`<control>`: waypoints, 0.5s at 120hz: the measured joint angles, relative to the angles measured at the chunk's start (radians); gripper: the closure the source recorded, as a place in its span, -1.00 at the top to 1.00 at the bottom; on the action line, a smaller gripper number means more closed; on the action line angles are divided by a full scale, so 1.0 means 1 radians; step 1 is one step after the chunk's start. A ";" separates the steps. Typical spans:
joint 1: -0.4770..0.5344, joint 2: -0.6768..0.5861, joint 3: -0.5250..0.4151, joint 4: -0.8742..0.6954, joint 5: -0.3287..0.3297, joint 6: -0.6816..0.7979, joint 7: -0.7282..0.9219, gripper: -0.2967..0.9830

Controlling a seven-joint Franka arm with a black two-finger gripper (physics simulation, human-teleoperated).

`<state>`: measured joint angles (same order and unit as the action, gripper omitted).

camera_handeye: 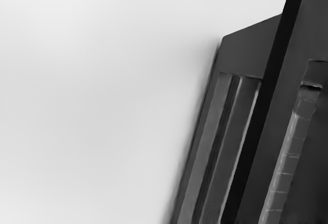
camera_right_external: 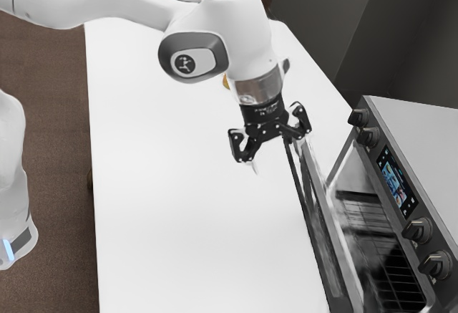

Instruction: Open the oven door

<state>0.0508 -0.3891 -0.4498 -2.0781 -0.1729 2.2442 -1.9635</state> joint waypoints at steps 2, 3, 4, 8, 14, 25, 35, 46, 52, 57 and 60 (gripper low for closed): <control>0.021 -0.024 -0.019 -0.010 -0.005 0.001 0.000 0.49; 0.030 -0.037 -0.027 -0.016 -0.008 0.001 0.001 0.50; 0.038 -0.049 -0.034 -0.020 -0.010 0.001 0.001 0.50; 0.060 -0.085 -0.053 -0.032 -0.017 0.000 0.002 0.50; 0.076 -0.108 -0.064 -0.028 -0.021 -0.007 0.003 0.51; 0.095 -0.047 0.008 0.181 -0.017 -0.135 -0.015 0.52; 0.103 0.031 0.152 0.355 -0.002 -0.327 -0.053 0.53; 0.131 0.076 0.297 0.356 0.010 -0.479 -0.089 0.53; 0.136 0.084 0.321 0.336 0.029 -0.538 -0.108 0.53; 0.136 0.085 0.329 0.320 0.040 -0.577 -0.122 0.53; 0.136 0.085 0.332 0.313 0.044 -0.596 -0.130 0.53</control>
<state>0.1864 -0.3036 -0.1179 -1.7647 -0.1287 1.6479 -2.0933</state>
